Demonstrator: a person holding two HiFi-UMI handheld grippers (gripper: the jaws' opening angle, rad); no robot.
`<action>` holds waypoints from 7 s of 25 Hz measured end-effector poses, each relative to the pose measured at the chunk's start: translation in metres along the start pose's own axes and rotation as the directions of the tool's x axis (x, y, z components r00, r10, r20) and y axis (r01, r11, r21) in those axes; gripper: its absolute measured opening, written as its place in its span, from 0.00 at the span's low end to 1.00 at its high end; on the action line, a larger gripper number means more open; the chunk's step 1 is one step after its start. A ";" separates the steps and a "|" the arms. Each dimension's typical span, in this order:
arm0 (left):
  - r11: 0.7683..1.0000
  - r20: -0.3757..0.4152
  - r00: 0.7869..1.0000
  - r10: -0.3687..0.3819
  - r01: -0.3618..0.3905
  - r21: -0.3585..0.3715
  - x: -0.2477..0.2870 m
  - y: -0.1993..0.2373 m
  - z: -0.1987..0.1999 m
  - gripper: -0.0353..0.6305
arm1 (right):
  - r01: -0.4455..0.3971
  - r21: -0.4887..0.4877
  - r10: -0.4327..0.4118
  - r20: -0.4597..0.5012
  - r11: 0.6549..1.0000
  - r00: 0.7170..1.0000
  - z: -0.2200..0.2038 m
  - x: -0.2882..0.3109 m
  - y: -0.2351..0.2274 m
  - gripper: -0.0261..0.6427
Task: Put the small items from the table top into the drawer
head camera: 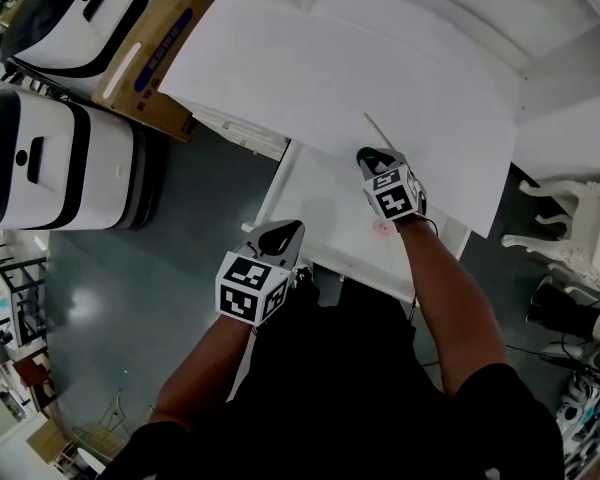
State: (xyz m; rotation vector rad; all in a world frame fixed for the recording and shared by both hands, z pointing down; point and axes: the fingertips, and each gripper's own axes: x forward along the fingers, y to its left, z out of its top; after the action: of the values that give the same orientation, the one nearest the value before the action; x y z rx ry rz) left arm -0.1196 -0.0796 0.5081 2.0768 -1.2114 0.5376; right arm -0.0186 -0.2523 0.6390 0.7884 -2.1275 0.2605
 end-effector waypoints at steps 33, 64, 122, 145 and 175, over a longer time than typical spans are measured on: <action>1.000 0.001 1.000 -0.026 0.026 0.002 -0.002 0.001 0.000 0.06 | -0.010 0.094 0.003 0.072 0.995 0.997 0.012 -0.018 0.007 0.08; 0.976 -0.095 0.981 -0.169 0.180 0.123 0.035 -0.044 -0.010 0.06 | 0.117 0.297 -0.130 0.026 0.948 0.991 -0.111 -0.116 0.026 0.08; 0.974 -0.093 0.980 -0.177 0.188 0.125 0.033 -0.071 -0.016 0.06 | 0.143 0.409 -0.069 -0.191 0.901 0.979 -0.216 -0.104 0.031 0.16; 0.959 0.059 0.972 -0.229 0.214 0.188 0.002 -0.086 0.027 0.06 | -0.097 0.413 -0.066 0.363 0.905 0.930 -0.009 -0.234 0.070 0.08; 0.953 0.111 0.971 -0.211 0.179 0.243 -0.005 -0.093 0.047 0.06 | -0.045 0.447 -0.142 0.375 0.893 0.916 -0.011 -0.251 0.053 0.08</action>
State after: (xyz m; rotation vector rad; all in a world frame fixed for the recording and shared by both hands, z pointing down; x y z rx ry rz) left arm -0.0401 -0.0777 0.4408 2.4353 -1.0412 0.4695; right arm 0.0700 -0.0941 0.4577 1.2527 -2.4615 0.6269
